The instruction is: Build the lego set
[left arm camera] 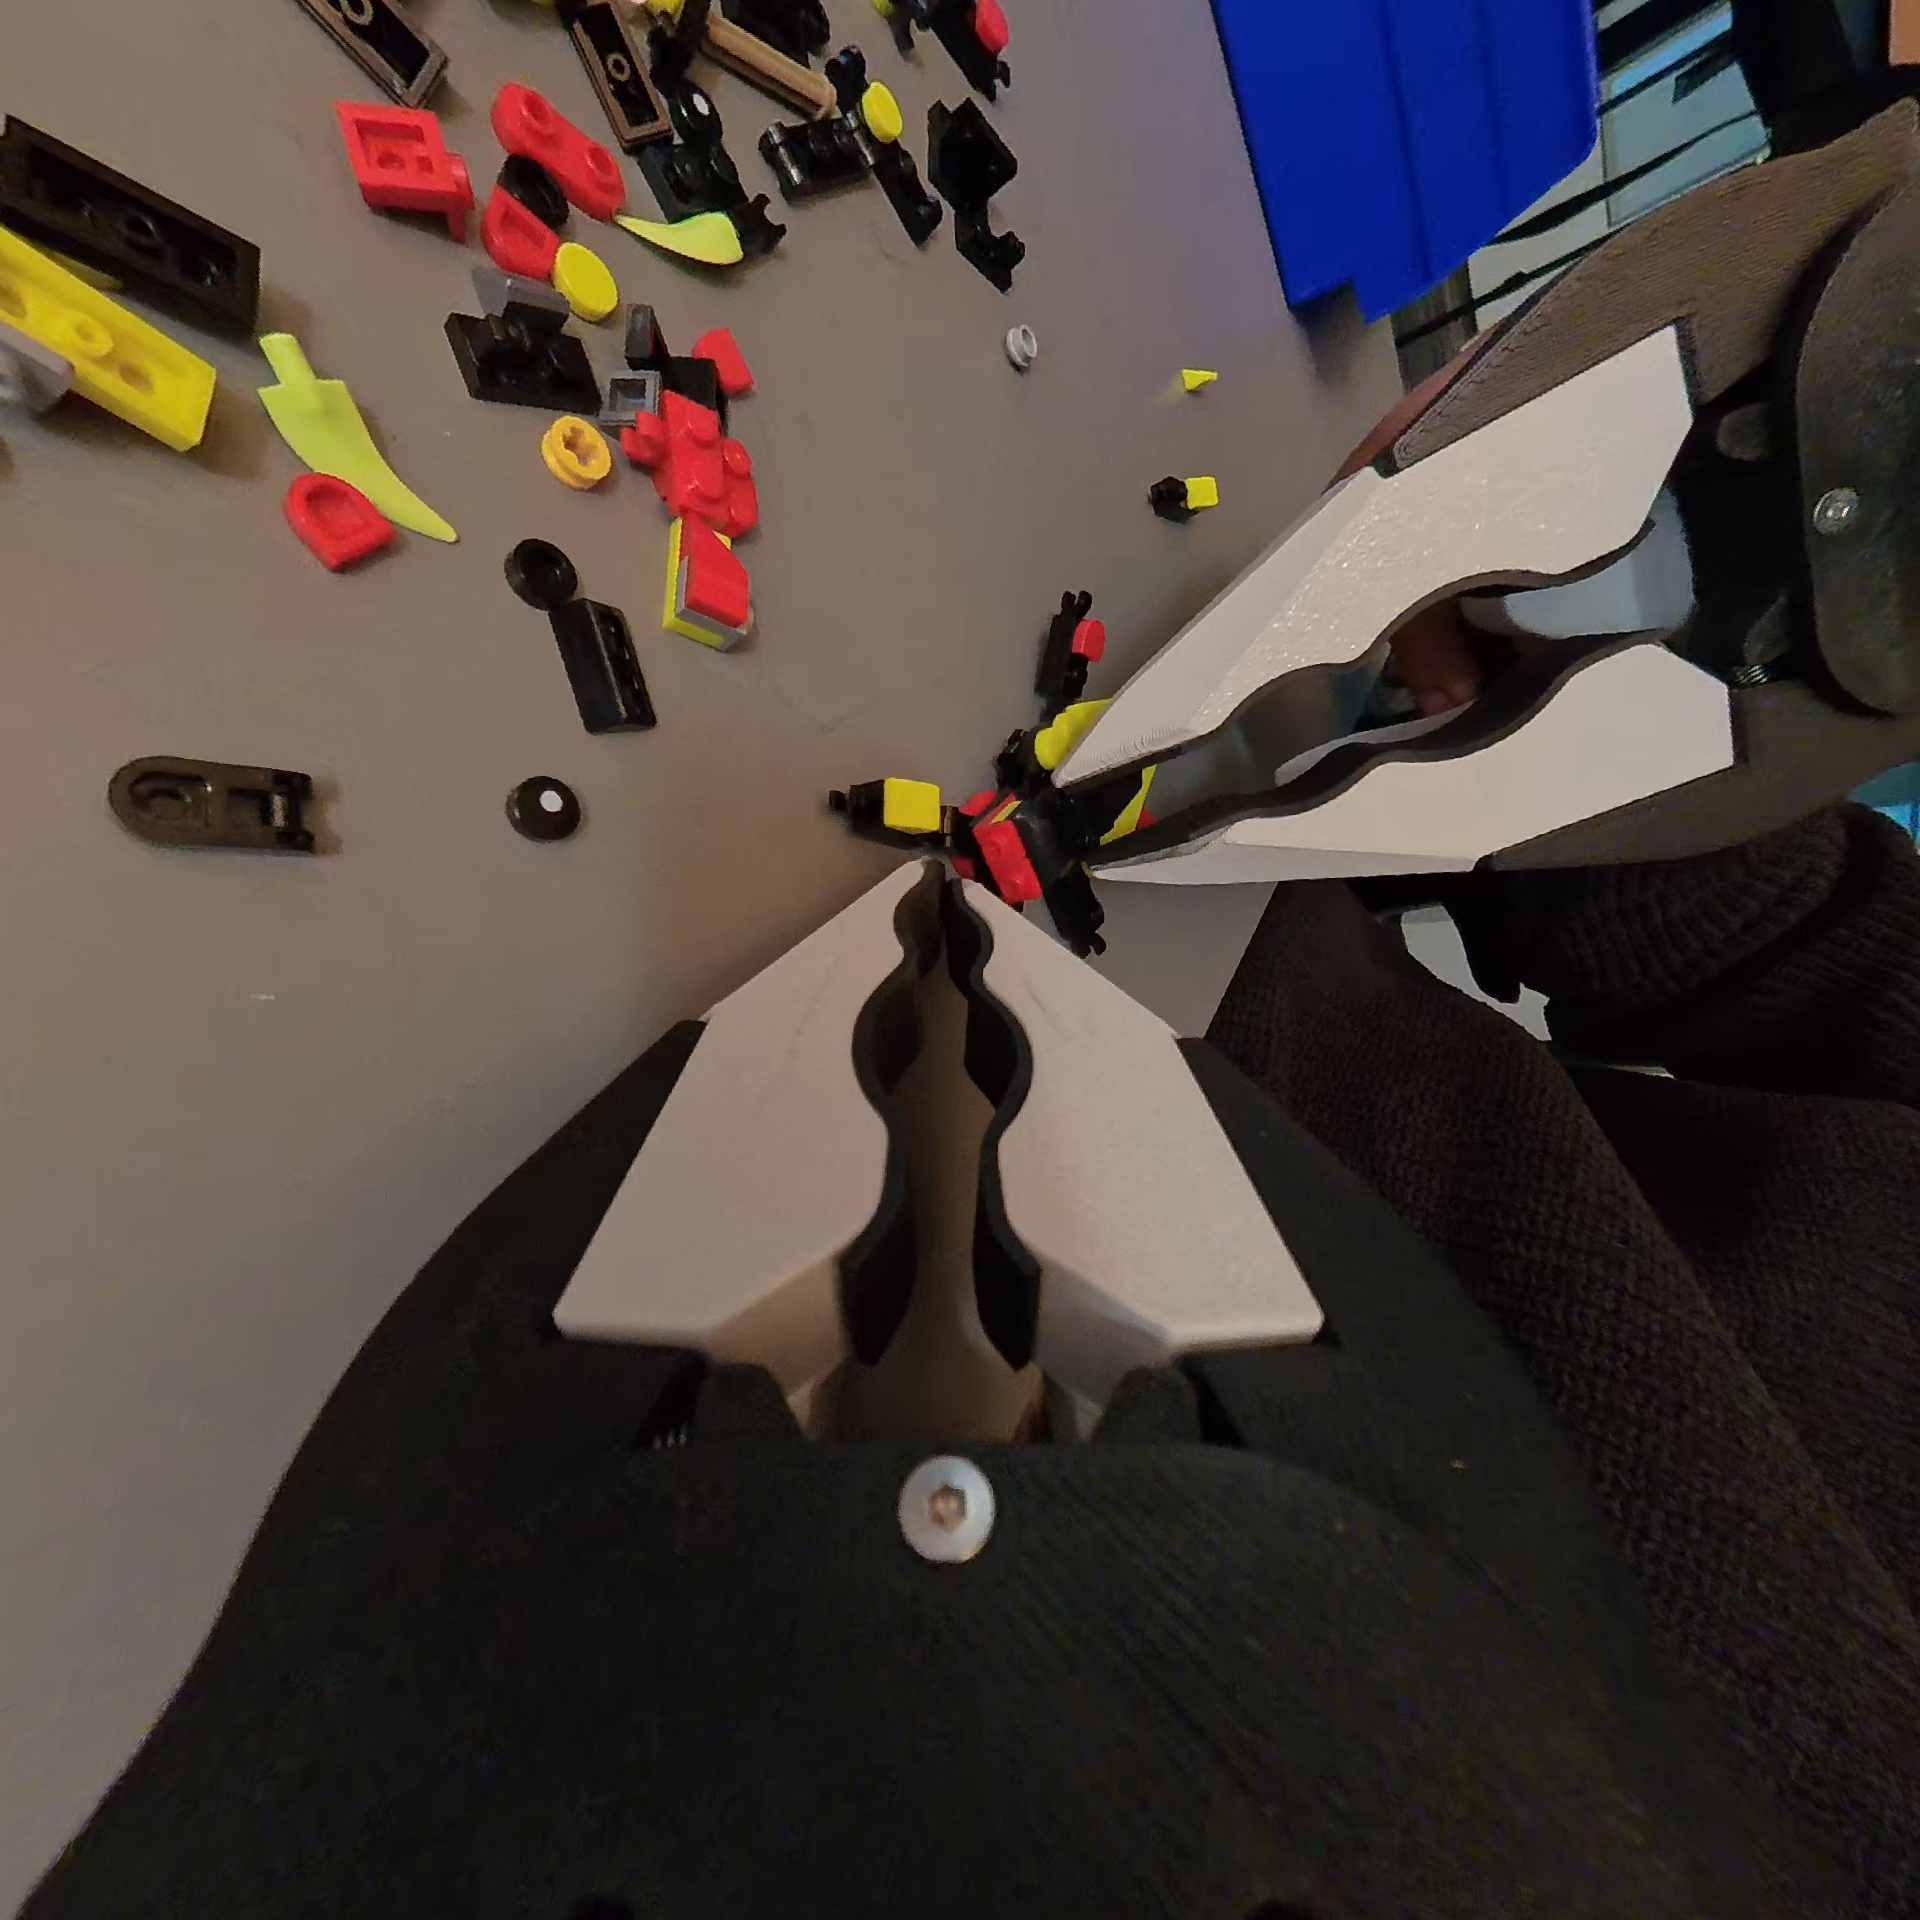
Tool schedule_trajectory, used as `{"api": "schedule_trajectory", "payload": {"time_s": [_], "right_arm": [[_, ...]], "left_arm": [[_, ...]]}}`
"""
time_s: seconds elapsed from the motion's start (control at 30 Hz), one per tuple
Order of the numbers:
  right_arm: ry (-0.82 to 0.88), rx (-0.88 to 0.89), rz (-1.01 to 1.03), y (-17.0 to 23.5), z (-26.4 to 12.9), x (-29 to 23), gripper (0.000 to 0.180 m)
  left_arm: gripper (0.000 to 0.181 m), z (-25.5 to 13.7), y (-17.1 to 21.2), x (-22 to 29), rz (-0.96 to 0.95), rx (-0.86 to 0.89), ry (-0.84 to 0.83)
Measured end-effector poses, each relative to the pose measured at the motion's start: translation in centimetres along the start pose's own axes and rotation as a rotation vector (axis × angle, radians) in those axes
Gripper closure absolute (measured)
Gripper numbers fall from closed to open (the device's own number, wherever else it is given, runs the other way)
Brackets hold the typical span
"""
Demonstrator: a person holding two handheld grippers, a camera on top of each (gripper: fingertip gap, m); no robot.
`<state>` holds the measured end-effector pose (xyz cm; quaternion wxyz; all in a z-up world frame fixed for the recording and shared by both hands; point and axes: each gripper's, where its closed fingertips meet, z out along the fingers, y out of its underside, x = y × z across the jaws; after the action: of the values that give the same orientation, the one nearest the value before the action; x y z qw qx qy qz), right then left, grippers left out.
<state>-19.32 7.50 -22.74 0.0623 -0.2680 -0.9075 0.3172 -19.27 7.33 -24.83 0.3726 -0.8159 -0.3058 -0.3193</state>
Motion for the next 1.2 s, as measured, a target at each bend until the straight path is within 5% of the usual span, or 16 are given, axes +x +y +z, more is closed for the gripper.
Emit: {"api": "schedule_trajectory", "payload": {"time_s": [1.2], "right_arm": [[0.073, -0.053, 0.000, -0.41, 0.55, 0.38, 0.180]], "left_arm": [[0.181, -0.04, 0.12, 0.04, -0.005, -0.004, -0.002]]}}
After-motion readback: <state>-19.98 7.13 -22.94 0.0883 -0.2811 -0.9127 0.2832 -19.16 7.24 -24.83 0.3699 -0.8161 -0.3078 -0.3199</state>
